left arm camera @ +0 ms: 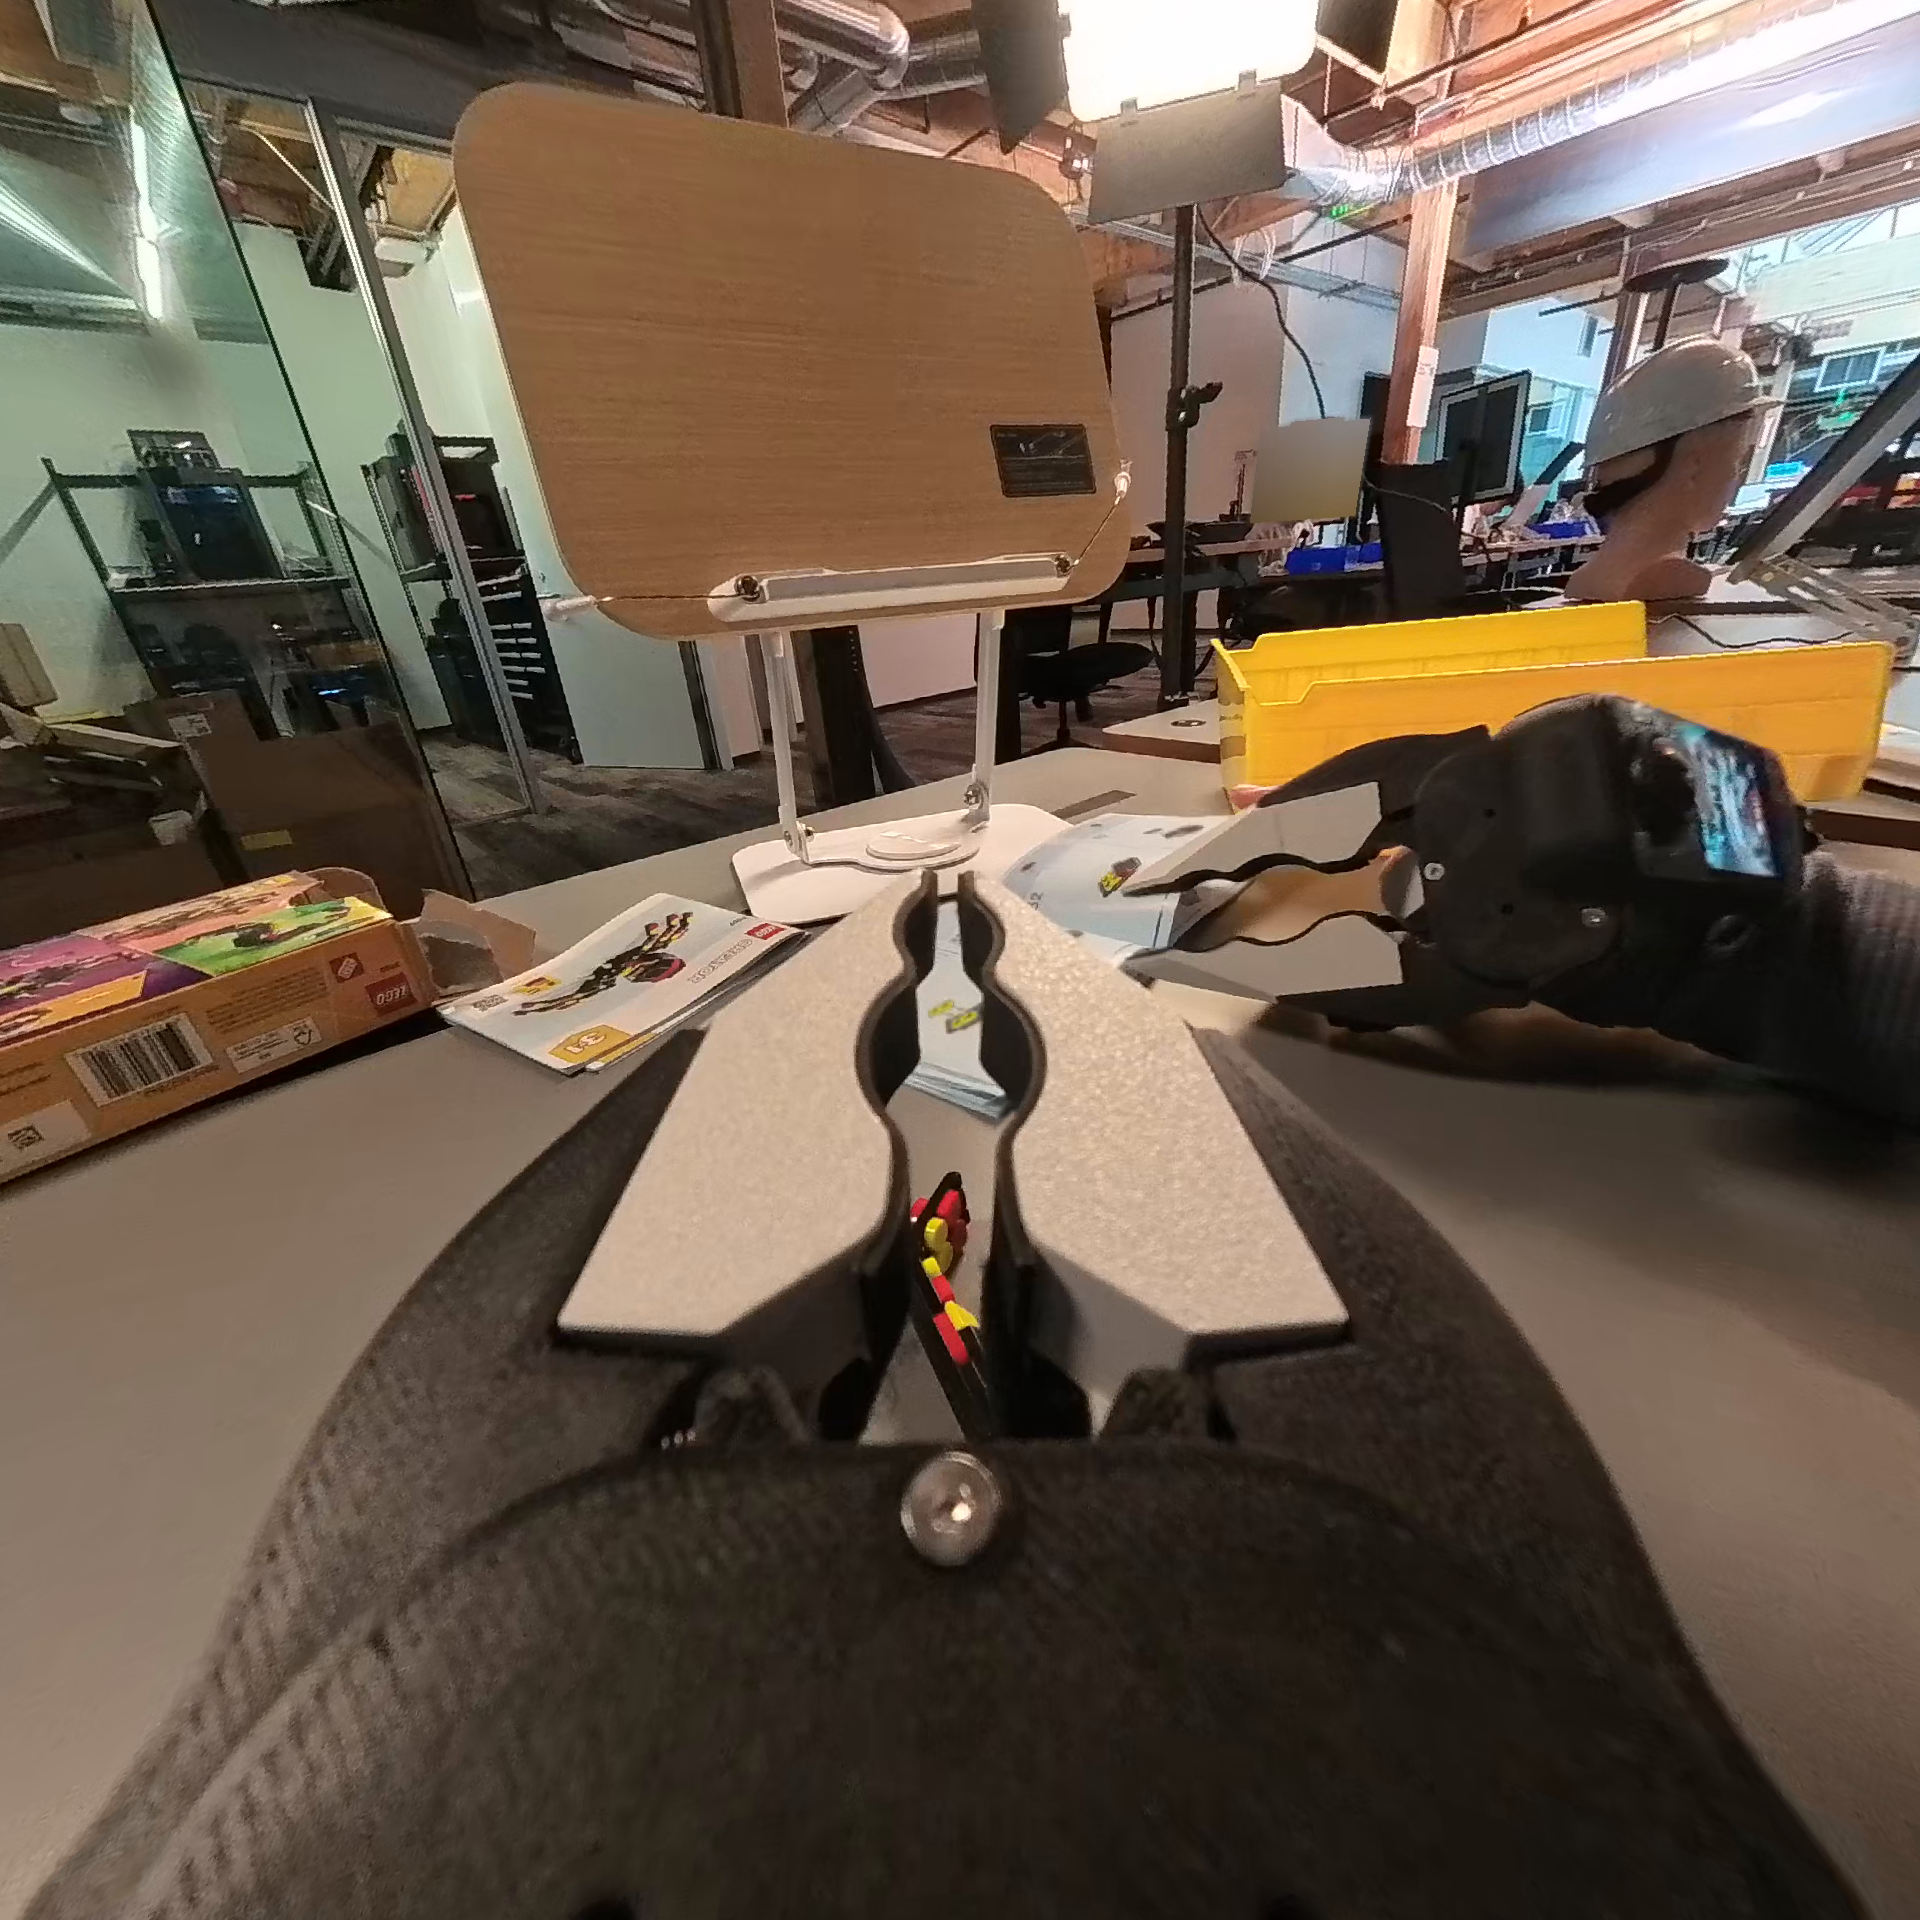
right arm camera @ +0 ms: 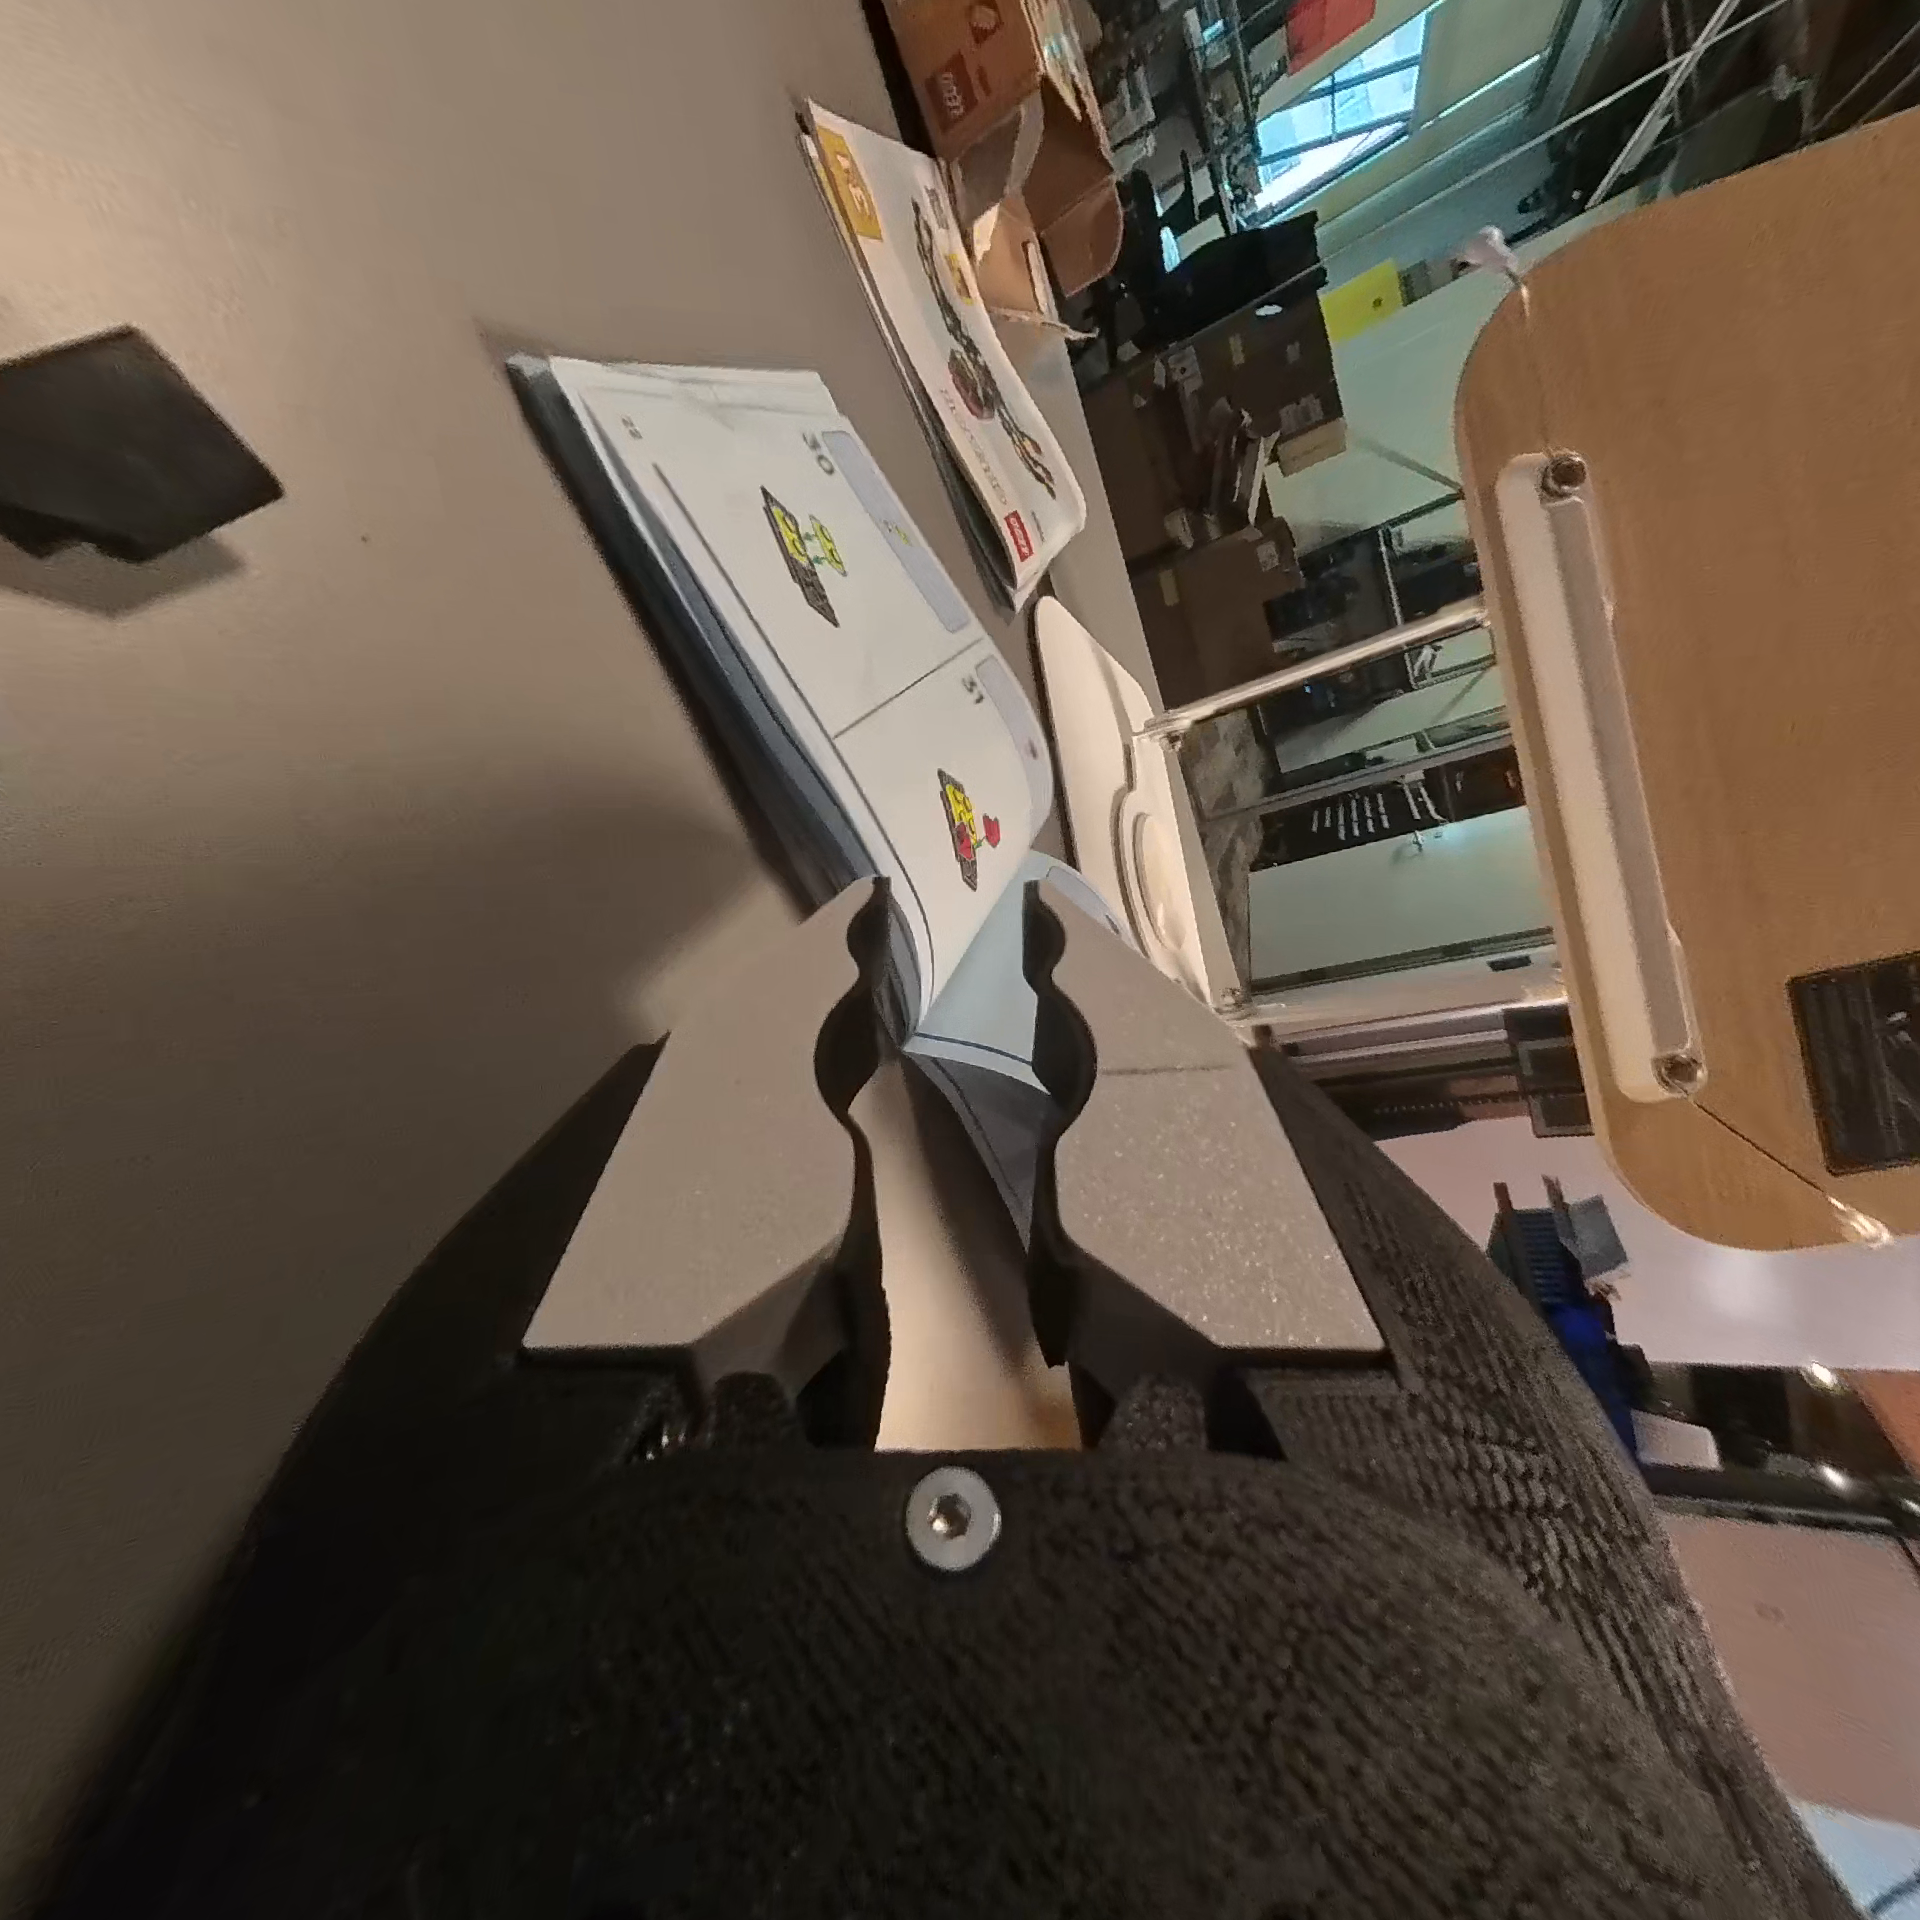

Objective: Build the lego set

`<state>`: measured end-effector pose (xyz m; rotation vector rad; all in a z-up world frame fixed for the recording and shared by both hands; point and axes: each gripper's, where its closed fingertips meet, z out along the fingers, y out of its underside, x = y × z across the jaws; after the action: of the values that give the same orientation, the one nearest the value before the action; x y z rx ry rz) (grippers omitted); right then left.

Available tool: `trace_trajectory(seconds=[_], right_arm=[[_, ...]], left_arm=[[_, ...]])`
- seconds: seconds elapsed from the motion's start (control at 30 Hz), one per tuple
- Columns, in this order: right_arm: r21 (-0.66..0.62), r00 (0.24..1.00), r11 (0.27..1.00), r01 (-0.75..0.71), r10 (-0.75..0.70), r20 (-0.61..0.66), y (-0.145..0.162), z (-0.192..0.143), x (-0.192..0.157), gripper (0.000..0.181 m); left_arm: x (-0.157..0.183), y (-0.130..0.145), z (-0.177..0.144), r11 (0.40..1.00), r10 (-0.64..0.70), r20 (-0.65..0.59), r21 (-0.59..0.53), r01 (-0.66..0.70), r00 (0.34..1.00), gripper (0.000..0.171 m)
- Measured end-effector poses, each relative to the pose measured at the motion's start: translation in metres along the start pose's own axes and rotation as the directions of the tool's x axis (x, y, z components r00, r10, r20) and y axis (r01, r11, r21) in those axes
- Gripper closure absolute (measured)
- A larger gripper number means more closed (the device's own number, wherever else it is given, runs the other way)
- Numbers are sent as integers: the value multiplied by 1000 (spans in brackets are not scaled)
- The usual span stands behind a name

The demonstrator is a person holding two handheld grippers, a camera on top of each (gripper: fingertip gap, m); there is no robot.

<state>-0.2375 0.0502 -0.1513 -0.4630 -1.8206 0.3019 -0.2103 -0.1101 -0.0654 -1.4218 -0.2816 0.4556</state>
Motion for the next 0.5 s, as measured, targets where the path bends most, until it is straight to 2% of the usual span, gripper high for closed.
trace_trajectory(seconds=[0.17, 0.3, 0.4, 0.5], right_arm=[[-16, 991, 994, -106, 105, -78, 0, 8, 17, 163], [-98, 975, 978, -187, 172, -139, 17, 14, 30, 165], [-183, 942, 936, -300, 261, -211, 37, 18, 42, 167], [-240, 884, 862, -446, 382, -270, 59, 20, 51, 167]], left_arm=[[0, 0, 0, 1000, 1, -1, -1, -1, 1000, 170], [0, 0, 0, 1000, 2, -2, -2, -2, 1000, 170], [0, 0, 0, 1000, 3, -2, -2, -3, 1000, 170], [0, 0, 0, 1000, 3, -2, -2, -3, 1000, 170]])
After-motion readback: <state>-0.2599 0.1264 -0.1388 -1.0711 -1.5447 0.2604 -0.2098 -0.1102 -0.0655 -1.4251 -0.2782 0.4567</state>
